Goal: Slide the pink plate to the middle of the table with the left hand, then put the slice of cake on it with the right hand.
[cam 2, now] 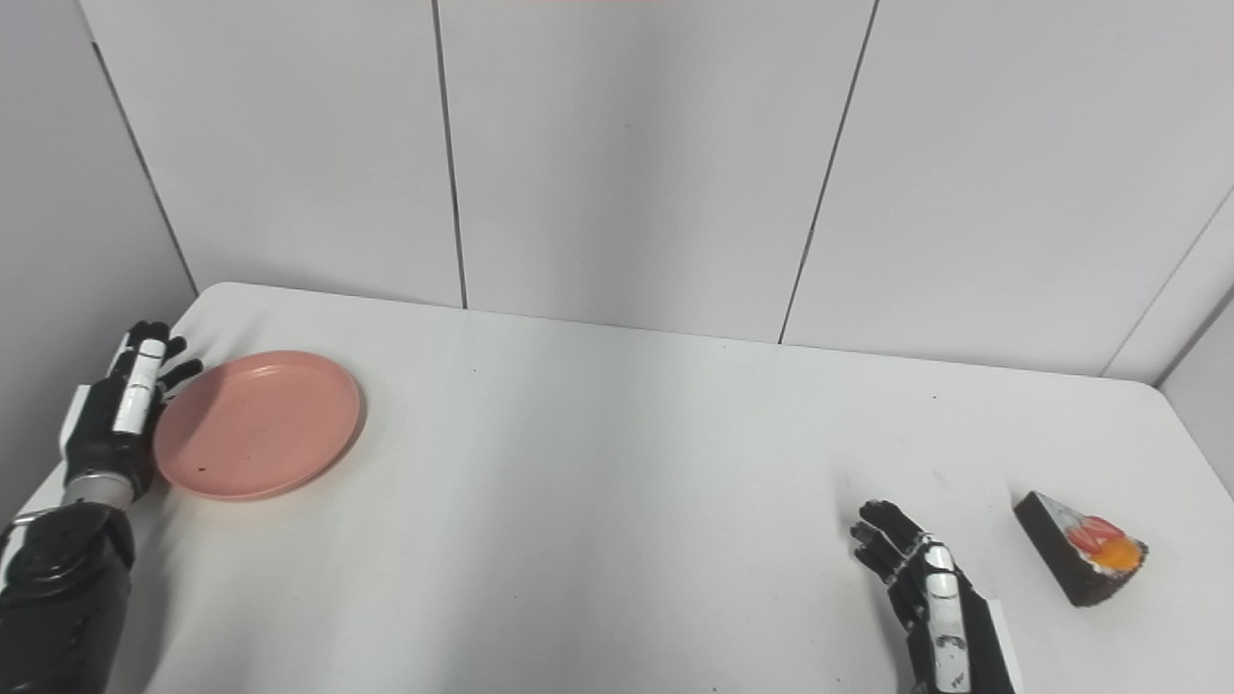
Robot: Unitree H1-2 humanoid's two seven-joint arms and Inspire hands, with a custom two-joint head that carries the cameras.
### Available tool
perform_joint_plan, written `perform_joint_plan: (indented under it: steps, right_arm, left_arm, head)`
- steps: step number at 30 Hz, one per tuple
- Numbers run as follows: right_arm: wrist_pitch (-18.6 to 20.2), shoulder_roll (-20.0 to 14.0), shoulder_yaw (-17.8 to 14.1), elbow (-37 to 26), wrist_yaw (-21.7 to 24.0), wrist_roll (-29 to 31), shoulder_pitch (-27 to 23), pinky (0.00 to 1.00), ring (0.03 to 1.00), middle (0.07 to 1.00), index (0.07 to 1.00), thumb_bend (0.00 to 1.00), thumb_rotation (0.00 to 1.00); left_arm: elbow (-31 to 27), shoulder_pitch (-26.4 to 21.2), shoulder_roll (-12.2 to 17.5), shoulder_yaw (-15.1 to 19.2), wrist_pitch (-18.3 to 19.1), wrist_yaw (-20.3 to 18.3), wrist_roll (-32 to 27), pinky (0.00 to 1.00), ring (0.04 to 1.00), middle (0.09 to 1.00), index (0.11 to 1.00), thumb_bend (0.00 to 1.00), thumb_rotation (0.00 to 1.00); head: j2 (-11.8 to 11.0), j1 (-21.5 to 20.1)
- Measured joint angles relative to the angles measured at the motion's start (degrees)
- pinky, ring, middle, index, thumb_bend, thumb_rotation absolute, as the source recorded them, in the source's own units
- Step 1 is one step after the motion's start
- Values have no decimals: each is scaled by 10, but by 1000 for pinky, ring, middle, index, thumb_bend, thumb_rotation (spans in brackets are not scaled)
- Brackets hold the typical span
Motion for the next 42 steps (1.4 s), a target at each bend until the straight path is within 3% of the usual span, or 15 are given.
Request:
perform_joint_plan:
  steps: [12,23,34,42]
  right_arm:
    - [2,1,3,-3,-8,-10,0,837,806,807,726,658,922]
    - [2,7,9,18,-6,-8,-4,860,814,813,718,695,891]
    - [-2,13,14,24,-3,-12,-6,845,811,805,701,671,880]
    - [-3,16,14,25,-4,-17,-7,826,801,805,708,672,884]
  left_arm:
    - [-53,10,-40,-8,25,-14,-23,692,798,861,944,836,790]
    - [-95,9,-79,-58,52,-18,-6,648,786,857,949,783,886]
    - [-115,3,-99,-90,87,-4,28,641,789,837,921,755,882]
    - [-136,5,-130,-103,104,-3,28,655,791,838,919,740,888]
  head:
    - [-1,-10]
    - [-3,-35]
    - [-2,-53]
    - [-1,-60]
